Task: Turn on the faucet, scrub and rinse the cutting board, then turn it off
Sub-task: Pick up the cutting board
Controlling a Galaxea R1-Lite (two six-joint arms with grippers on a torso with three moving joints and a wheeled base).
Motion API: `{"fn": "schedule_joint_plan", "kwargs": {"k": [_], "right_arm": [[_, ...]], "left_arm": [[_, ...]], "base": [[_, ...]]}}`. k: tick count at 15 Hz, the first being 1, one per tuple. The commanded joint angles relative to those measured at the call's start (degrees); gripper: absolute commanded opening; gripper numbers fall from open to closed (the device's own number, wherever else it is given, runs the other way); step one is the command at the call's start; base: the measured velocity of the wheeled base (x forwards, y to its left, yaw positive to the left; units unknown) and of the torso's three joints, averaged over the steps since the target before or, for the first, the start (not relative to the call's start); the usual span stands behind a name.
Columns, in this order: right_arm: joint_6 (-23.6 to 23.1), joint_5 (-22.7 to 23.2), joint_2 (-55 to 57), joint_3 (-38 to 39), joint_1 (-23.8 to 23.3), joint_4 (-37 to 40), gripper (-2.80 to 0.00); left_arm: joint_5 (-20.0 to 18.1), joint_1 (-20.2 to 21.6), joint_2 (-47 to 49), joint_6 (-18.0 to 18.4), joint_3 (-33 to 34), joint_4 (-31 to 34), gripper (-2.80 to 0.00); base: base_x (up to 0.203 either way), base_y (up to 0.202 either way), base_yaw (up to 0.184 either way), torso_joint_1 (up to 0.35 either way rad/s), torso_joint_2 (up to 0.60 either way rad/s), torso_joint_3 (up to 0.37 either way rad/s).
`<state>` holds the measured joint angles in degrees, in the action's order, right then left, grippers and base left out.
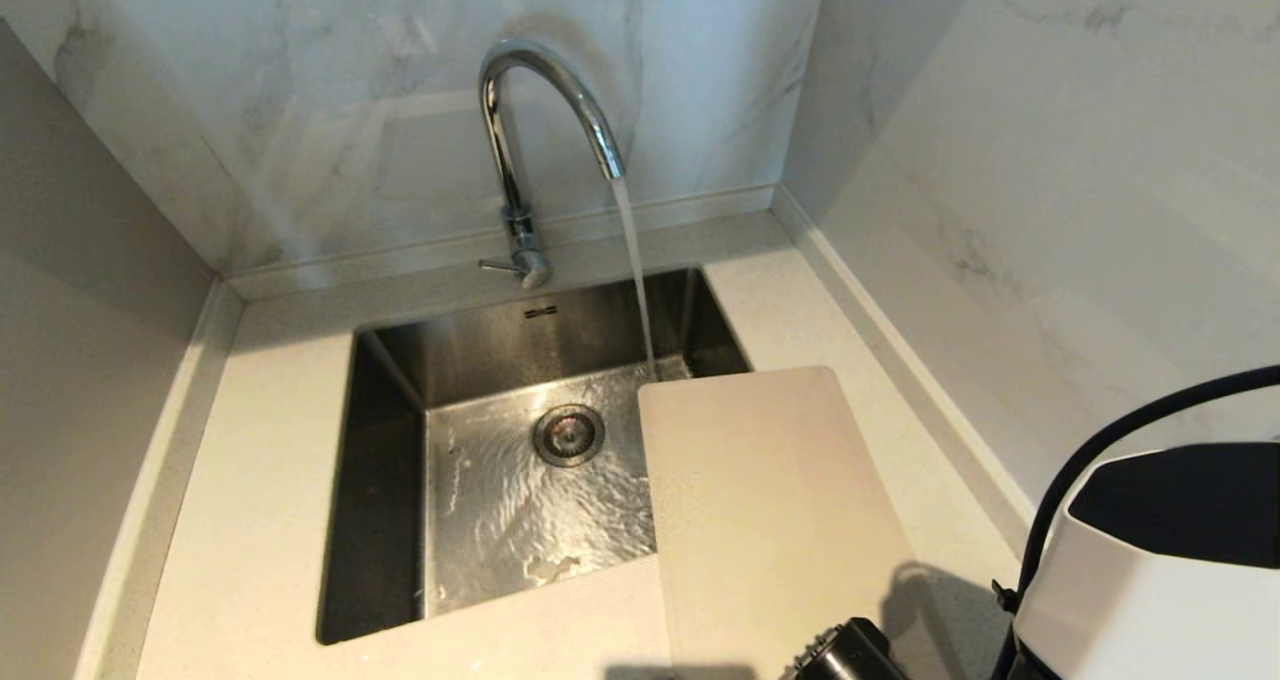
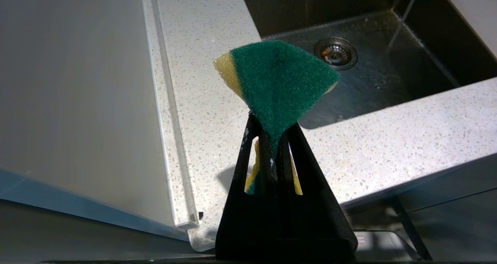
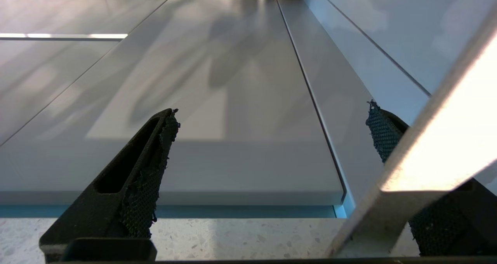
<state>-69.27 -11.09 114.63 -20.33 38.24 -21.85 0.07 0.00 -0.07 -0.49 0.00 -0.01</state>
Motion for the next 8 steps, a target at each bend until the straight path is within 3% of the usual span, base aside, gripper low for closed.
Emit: {"fn": "schedule_joint_plan", "kwargs": {"k": [1, 8], "right_arm": [[-0.4, -0.2, 0.3, 0.0, 0.1, -0.2, 0.0], [-0.4, -1.0, 1.6, 0.4, 0.1, -2.4, 0.0]], "left_arm": [[0.0, 0.0, 0.0, 0.0, 0.2, 0.0, -2.8], [0.0, 0.0, 0.0, 0.0, 0.2, -0.1, -2.8]], "base": [[0.0, 0.0, 0.0, 0.0, 0.0, 0.0], [0.0, 0.0, 0.0, 0.0, 0.0, 0.0]]}}
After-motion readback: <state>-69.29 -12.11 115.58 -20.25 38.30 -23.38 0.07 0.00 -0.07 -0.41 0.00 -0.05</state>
